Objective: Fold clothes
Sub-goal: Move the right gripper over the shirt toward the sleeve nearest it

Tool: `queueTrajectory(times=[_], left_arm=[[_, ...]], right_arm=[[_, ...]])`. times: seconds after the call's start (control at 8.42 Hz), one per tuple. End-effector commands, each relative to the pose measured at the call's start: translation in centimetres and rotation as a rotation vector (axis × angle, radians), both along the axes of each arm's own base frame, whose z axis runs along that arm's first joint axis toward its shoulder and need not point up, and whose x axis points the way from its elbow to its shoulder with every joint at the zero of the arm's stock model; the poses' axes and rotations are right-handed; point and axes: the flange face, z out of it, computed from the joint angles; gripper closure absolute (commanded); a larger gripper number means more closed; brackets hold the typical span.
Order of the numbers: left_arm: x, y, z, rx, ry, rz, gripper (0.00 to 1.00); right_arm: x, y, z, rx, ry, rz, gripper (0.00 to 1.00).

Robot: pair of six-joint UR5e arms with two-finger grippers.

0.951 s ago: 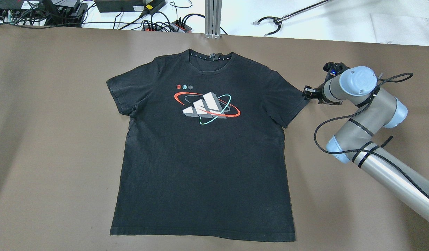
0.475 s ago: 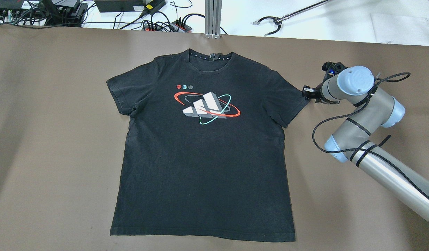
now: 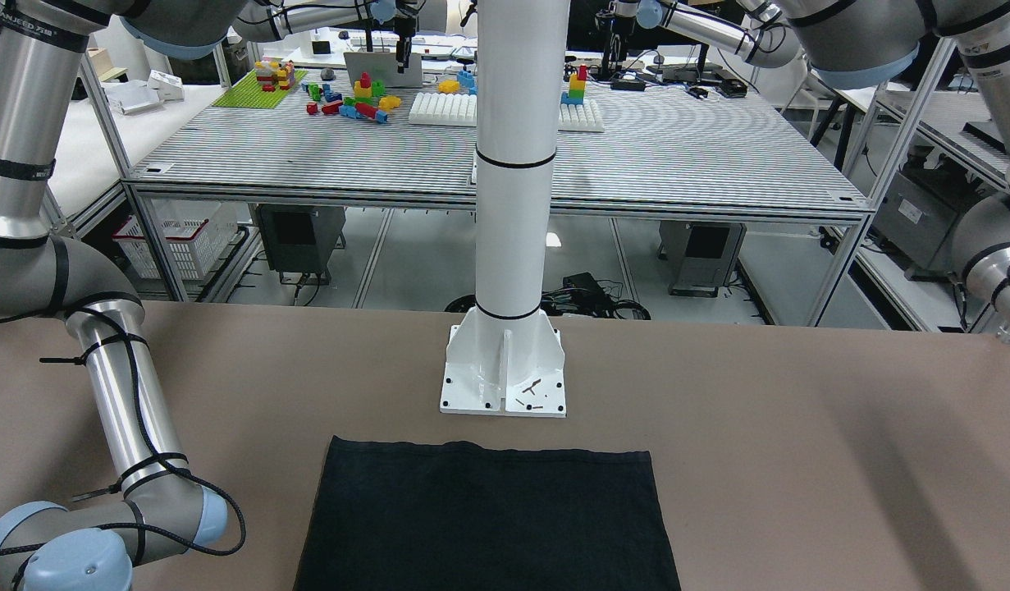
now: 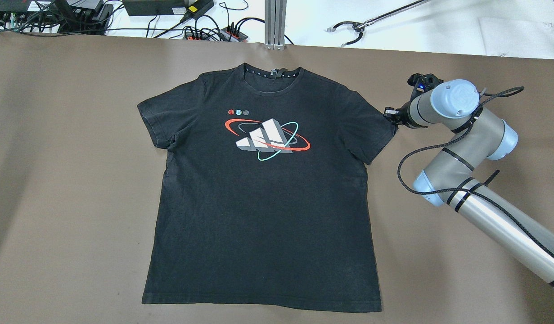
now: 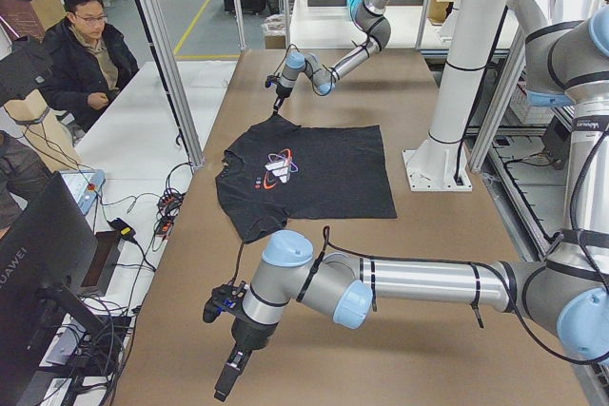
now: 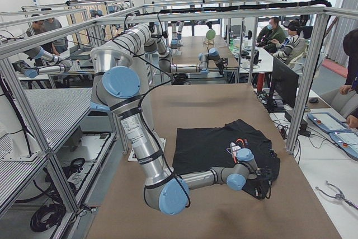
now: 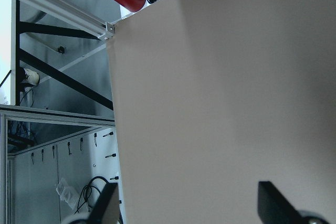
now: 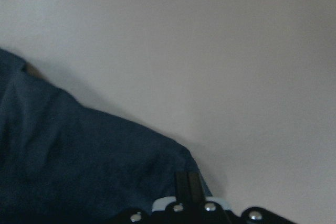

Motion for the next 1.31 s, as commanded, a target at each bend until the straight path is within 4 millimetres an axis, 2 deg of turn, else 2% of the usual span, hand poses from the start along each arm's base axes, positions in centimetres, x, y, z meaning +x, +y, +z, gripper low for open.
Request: queueTrajectory(times=[0.0, 0.24, 0.48, 0.59, 0.83, 0.95, 1.07, 1.19], left_arm=[[0.0, 0.0, 0.1, -0.002, 0.001, 0.0, 0.07], [0.0, 0.0, 0.1, -0.002, 0.0, -0.001, 0.07], [0.0, 0.0, 0.0, -0.001, 0.0, -0.001, 0.07], [0.0, 0.0, 0.0, -0.001, 0.0, -0.001, 0.07], [0.1, 0.0, 0.1, -0.003, -0.002, -0.002, 0.07], [0.7, -0.2, 0.1, -0.002, -0.007, 0.006, 0.07], [1.3, -0.3, 0.0, -0.005, -0.001, 0.0, 0.07], [2.5, -0.6, -0.2, -0.008, 0.008, -0.004, 0.07]], right_arm=[[-3.7, 5.3, -5.4, 0.119, -0.039, -0.126, 1.0], [-7.1, 6.0, -10.6, 0.121, -0.05, -0.154, 1.0], [-8.7, 5.2, -14.7, 0.11, -0.043, -0.158, 1.0], [-9.7, 4.3, -16.2, 0.094, -0.023, -0.16, 1.0], [-11.6, 1.6, -16.9, 0.092, 0.031, -0.117, 1.0], [-12.6, 1.1, -16.7, 0.095, 0.058, -0.102, 1.0], [-13.1, 0.7, -17.6, 0.1, 0.06, -0.097, 1.0], [-13.4, 0.4, -17.5, 0.095, 0.065, -0.097, 1.0]])
